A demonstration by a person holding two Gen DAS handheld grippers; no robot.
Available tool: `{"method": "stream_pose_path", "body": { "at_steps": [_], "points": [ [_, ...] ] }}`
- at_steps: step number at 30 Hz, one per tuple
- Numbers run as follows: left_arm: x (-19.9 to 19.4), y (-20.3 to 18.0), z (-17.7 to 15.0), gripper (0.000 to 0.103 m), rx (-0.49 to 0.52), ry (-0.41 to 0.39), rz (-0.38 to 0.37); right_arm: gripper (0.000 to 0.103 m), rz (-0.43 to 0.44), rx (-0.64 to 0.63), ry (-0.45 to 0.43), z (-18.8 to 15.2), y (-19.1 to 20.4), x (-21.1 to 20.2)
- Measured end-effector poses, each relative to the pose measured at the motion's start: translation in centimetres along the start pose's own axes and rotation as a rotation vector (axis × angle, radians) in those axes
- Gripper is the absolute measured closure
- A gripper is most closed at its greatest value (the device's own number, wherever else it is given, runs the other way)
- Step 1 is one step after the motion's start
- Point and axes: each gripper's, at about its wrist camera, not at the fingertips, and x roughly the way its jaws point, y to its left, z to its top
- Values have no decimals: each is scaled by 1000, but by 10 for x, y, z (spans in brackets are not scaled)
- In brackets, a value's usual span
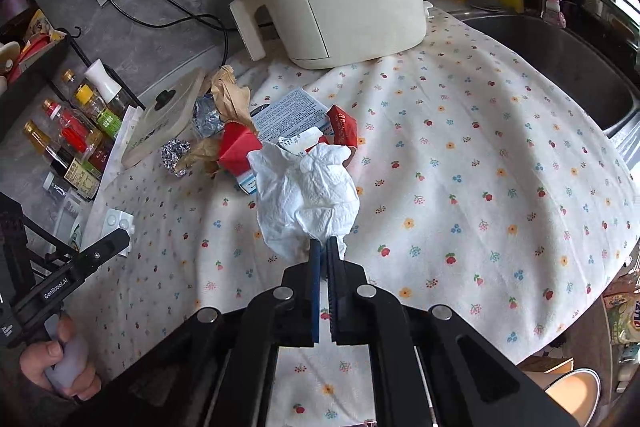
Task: Collect trash
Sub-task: 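Close the left tool on the white pill blister while the right tool grasps the white tissue, then carry blister and tissue to the bucket and open both tools over it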
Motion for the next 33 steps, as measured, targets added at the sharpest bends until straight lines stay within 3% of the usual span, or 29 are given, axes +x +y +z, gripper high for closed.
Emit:
{"method": "stream_pose_path", "body": {
  "at_steps": [9, 21, 33],
  "points": [
    [-19, -63, -29, 77, 8, -18, -15, 99, 16, -11, -24, -31, -43, -67],
    [-51, -142, -101, 77, 42, -2, -11, 99, 5, 30, -42, -83, -121, -135],
    [-39, -224, -169, 77, 108, 65, -65, 99, -81, 134, -14, -163, -215, -178]
  ]
}}
